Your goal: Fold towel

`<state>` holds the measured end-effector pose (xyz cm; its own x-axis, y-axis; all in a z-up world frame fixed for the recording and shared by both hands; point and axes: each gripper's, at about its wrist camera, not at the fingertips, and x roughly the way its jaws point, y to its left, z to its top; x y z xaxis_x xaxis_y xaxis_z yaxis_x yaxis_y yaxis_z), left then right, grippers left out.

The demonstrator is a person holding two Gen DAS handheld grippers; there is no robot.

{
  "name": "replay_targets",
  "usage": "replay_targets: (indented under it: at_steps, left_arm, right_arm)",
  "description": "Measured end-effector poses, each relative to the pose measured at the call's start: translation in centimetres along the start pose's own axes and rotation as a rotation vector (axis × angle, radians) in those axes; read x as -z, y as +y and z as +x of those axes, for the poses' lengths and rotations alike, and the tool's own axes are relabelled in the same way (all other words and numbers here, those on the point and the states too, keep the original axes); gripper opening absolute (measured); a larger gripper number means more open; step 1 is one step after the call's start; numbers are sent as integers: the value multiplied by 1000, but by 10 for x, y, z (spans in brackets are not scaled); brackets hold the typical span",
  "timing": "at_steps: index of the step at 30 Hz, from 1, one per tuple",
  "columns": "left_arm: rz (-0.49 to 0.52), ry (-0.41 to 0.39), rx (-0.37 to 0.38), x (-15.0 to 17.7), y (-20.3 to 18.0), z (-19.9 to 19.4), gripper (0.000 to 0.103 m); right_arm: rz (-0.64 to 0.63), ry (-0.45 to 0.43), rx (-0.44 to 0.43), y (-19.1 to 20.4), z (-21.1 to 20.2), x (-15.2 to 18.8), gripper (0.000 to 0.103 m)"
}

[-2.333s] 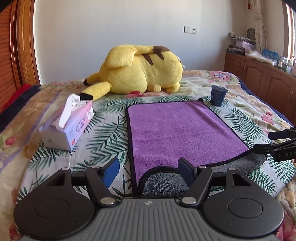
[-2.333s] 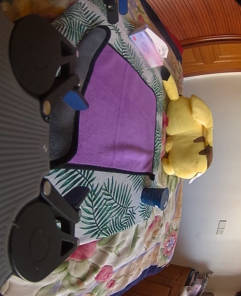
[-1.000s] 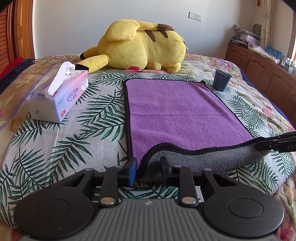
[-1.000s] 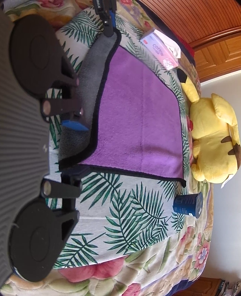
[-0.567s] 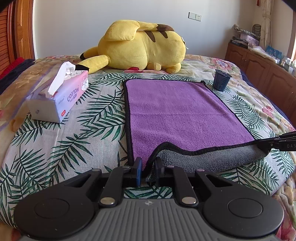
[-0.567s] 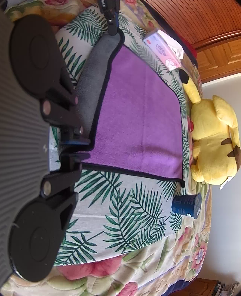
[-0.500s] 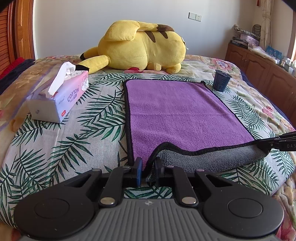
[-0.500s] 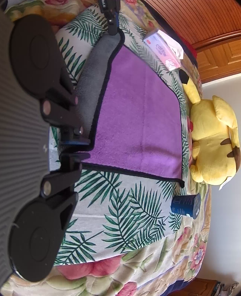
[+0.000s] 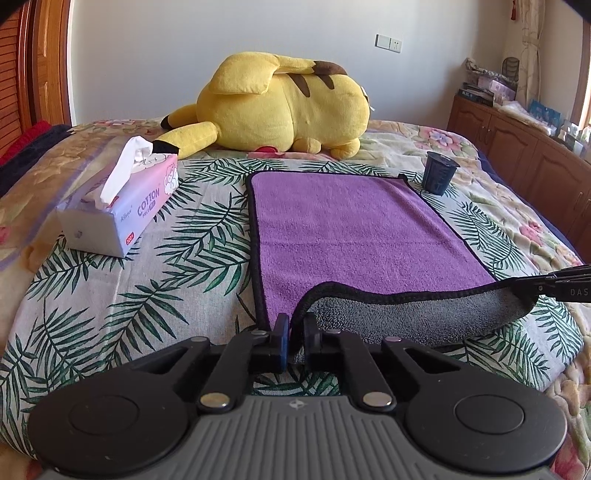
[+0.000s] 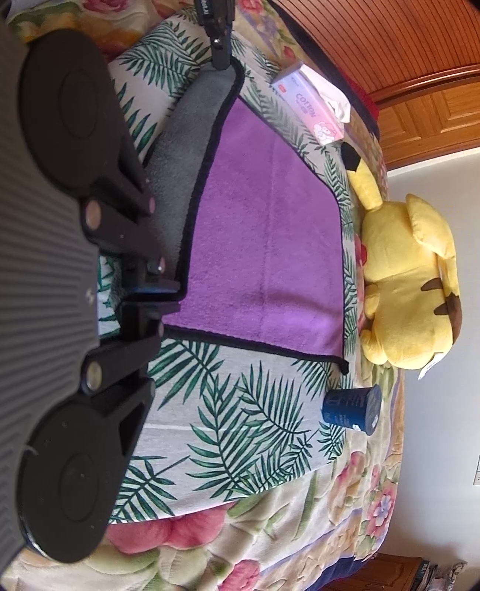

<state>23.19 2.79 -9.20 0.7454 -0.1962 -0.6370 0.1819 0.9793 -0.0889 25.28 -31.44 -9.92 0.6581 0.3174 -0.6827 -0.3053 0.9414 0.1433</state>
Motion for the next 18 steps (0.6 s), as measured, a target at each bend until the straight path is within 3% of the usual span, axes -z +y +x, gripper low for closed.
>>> replay_targets:
  at_steps: [18]
  left_arm:
    - [6,-32,-1,-7,-1,-5,0]
  right_arm:
    - [13,-58,-12,-3,-3,-7,4]
